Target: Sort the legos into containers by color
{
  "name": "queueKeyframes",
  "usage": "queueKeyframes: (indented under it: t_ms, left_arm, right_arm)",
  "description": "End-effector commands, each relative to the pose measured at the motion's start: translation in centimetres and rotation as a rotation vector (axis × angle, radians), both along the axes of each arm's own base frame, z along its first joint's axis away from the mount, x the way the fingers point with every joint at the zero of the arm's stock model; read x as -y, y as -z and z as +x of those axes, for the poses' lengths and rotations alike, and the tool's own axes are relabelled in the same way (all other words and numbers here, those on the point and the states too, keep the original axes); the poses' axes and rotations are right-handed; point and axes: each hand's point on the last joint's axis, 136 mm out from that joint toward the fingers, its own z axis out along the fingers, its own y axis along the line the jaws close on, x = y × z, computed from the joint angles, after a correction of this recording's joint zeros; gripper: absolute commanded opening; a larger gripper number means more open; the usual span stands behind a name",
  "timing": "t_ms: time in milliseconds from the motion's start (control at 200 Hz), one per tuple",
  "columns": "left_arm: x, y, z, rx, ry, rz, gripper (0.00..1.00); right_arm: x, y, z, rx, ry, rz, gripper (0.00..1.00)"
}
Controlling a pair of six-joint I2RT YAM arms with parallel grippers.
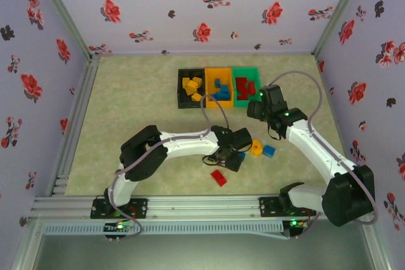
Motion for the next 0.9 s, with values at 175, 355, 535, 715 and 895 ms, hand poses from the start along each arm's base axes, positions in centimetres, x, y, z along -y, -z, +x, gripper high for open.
queueKeyframes:
  t_ms: [175,355,535,715,895]
  left_arm:
    - [-2.5,-0.3,2.2,0.044,0.020,0.085,0.62]
    - [-4.5,-3.6,5.3,0.096,0.031,0.078,0.62]
    - [-4.8,-7.2,9.7,0.172,0.047,0.040,0.62]
    - [-3.2,-10.7,15.1,0.276,0.038,-0.026,0.62]
    - [-0.3,-13.7,20.6,0.374,0.038,-0.105,0.61]
  right_arm:
    - [1.5,-0.3,-0.9,0.006,0.031,-0.018,0.75]
    - [2.1,-0.6,-1.3,0.009,0.045,-0.026,0.74]
    - [2.6,-1.2,-1.8,0.022,0.057,-0.036,0.75]
    - [2.9,-1.8,-2.5,0.029,0.062,-0.036,0.75]
    - [3.1,-2.2,-3.0,0.032,0.065,-0.029,0.74]
